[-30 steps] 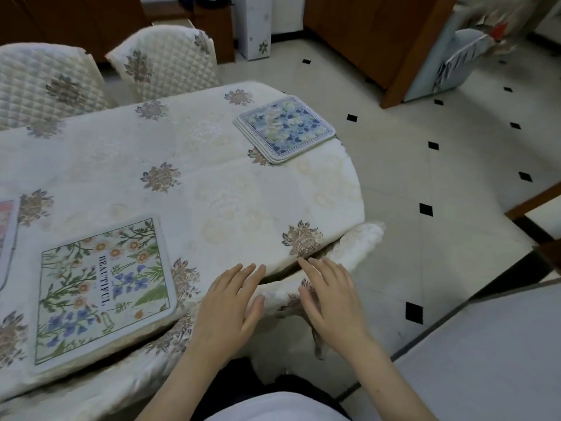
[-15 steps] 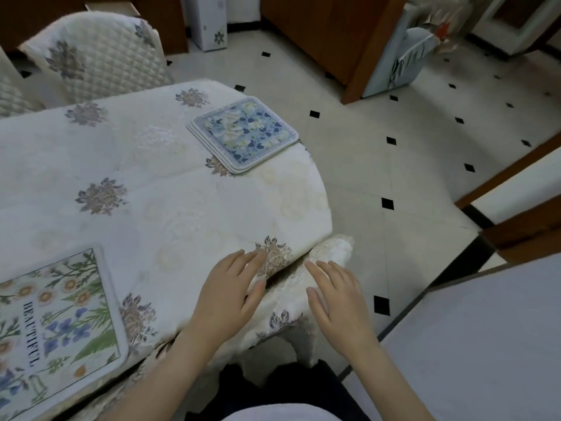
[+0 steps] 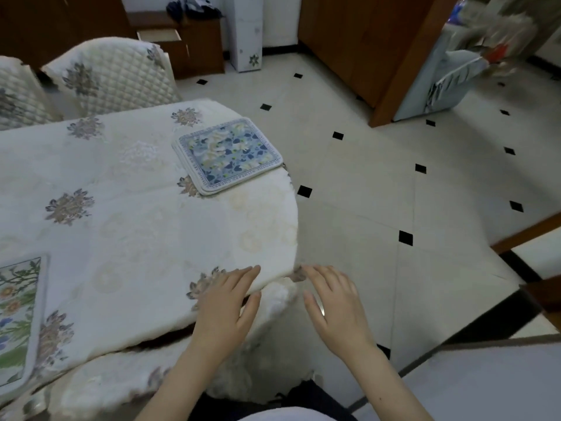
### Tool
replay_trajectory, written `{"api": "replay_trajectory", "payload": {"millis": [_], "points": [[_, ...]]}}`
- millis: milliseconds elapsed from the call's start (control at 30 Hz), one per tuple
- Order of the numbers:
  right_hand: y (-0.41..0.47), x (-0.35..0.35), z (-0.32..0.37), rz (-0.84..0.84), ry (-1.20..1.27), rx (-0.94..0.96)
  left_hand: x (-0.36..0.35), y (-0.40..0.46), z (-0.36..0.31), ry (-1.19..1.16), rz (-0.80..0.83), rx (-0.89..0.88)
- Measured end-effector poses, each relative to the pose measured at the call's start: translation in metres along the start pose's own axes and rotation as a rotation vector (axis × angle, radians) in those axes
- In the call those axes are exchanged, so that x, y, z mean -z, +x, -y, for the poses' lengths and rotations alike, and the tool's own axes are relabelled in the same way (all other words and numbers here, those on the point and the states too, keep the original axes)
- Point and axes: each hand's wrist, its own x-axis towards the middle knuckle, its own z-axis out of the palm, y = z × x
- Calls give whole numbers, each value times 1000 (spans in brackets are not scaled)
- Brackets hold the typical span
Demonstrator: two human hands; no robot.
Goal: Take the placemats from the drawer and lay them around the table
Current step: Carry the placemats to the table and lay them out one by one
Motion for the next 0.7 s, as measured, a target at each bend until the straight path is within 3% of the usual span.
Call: {"api": "replay_trajectory", "payload": {"millis": [267,500,700], "points": [[7,63,-110,-10,-28,31,-64,42,-109,-63,16,-76],[25,76,-155,-47,13,-19,-79,91,-123,17,38,-97],[79,91,-189,-54,14,-39,-102,165,-135,-62,-13,-70]]}}
